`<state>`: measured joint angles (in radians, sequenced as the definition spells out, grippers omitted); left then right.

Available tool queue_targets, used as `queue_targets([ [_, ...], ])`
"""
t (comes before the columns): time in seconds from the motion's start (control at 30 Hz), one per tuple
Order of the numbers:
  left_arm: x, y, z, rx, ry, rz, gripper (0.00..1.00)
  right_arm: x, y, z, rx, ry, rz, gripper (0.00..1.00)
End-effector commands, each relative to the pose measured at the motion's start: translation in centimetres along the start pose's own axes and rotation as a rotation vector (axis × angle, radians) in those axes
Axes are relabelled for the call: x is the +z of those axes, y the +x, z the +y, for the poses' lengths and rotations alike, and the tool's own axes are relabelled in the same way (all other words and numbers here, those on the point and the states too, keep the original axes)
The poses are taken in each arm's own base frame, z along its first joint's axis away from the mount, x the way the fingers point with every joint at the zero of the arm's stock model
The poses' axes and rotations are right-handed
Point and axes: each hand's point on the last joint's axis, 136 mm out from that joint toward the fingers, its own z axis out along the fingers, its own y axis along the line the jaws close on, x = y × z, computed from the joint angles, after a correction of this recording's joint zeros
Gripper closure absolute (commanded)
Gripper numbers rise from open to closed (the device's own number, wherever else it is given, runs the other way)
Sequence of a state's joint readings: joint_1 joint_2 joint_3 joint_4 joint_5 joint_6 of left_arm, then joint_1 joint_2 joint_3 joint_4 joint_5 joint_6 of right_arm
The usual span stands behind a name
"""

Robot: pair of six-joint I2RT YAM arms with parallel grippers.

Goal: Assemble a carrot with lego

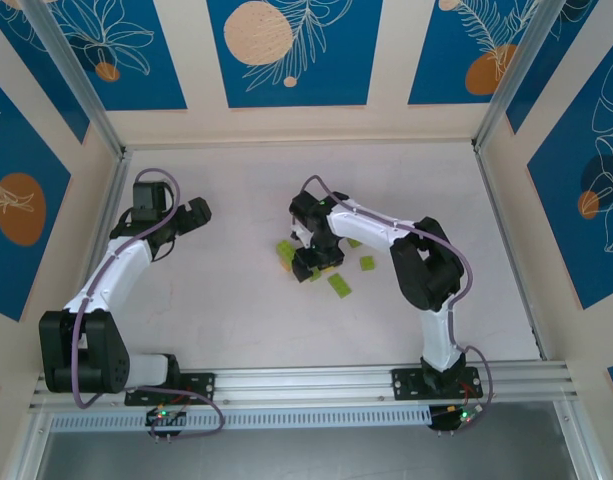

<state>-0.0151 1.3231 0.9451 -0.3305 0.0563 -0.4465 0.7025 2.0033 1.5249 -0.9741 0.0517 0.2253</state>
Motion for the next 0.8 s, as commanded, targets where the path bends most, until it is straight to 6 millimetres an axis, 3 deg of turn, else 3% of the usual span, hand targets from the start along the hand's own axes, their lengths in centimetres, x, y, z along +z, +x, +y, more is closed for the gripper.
queue_targets([
  [0.0,-0.4,-0.4,0.0,-0.004,0.013,-0.007,0.01,0.7,-0.5,0.1,0.022,-0.019,-0.002,0.35],
  [0.47,-0.3,-0.4,0.0,-0.003,0.01,-0.004,0.01,2.8,-0.4,-1.1,0.008,0.017,-0.001,0.41],
  [0.77,-0.3,-0.3,0.0,-0.003,0.012,-0.004,0.01,2.8,-0.2,-1.4,0.009,0.034,-0.001,0.55],
])
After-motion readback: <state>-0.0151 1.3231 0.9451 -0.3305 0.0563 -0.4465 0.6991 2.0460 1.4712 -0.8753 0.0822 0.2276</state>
